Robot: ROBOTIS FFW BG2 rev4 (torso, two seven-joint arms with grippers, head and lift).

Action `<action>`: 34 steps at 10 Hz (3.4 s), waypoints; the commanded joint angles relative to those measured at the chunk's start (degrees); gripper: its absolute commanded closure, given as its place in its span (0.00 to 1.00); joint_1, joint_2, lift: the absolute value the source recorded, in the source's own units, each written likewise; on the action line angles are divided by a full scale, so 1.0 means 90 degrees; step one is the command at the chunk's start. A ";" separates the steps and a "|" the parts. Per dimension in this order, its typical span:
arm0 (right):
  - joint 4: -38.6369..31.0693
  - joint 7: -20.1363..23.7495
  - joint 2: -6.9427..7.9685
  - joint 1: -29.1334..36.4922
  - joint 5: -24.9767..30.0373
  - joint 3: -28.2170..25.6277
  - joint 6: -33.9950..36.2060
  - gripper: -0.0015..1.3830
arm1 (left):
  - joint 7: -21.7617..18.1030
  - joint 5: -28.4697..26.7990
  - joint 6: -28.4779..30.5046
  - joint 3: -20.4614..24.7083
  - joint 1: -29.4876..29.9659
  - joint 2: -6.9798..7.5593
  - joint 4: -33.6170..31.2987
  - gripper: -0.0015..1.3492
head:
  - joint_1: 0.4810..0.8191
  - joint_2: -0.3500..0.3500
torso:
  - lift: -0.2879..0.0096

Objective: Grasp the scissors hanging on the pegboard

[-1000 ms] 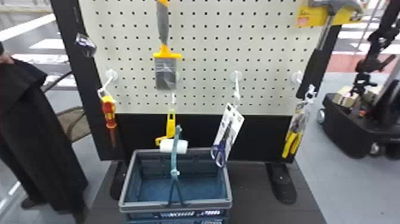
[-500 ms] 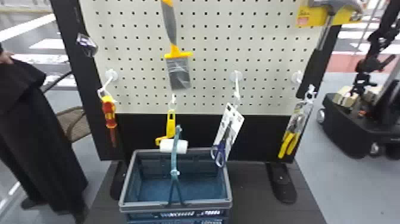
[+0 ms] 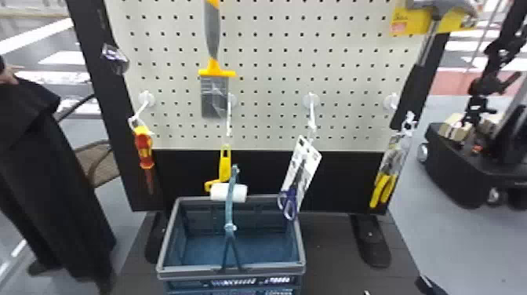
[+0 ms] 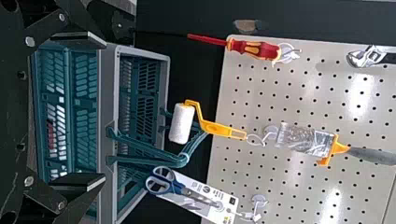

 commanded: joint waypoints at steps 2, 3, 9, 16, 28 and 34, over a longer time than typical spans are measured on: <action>0.0441 0.0279 0.0028 -0.0722 0.0054 0.0011 0.0159 0.08 | 0.0000 0.0000 0.0002 -0.0029 -0.0085 0.0000 0.0045 0.21 | 0.20 0.50 | 0.63; 0.0770 0.0484 0.0106 -0.1091 0.0113 0.0011 0.0179 0.08 | 0.0000 0.0010 -0.0008 -0.0038 -0.0112 0.0009 0.0076 0.21 | 0.20 0.50 | 0.63; 0.2457 0.0982 0.0242 -0.2910 0.0162 0.0499 0.0179 0.07 | 0.0000 0.0078 -0.0008 -0.0097 -0.0235 0.0078 0.0201 0.21 | 0.20 0.50 | 0.63; 0.3535 0.0718 0.0418 -0.4413 -0.0151 0.1007 0.0188 0.07 | 0.0000 0.0078 0.0041 -0.0263 -0.0509 0.0087 0.0436 0.21 | 0.20 0.50 | 0.63; 0.3879 0.0542 0.0467 -0.4892 -0.0502 0.1300 0.0179 0.84 | 0.0000 0.0127 0.0031 -0.0361 -0.0632 0.0146 0.0561 0.21 | 0.20 0.50 | 0.63; 0.3895 0.0542 0.0467 -0.4878 -0.0551 0.1310 0.0179 0.94 | 0.0000 0.0147 0.0021 -0.0361 -0.0659 0.0146 0.0592 0.21 | 0.20 0.50 | 0.63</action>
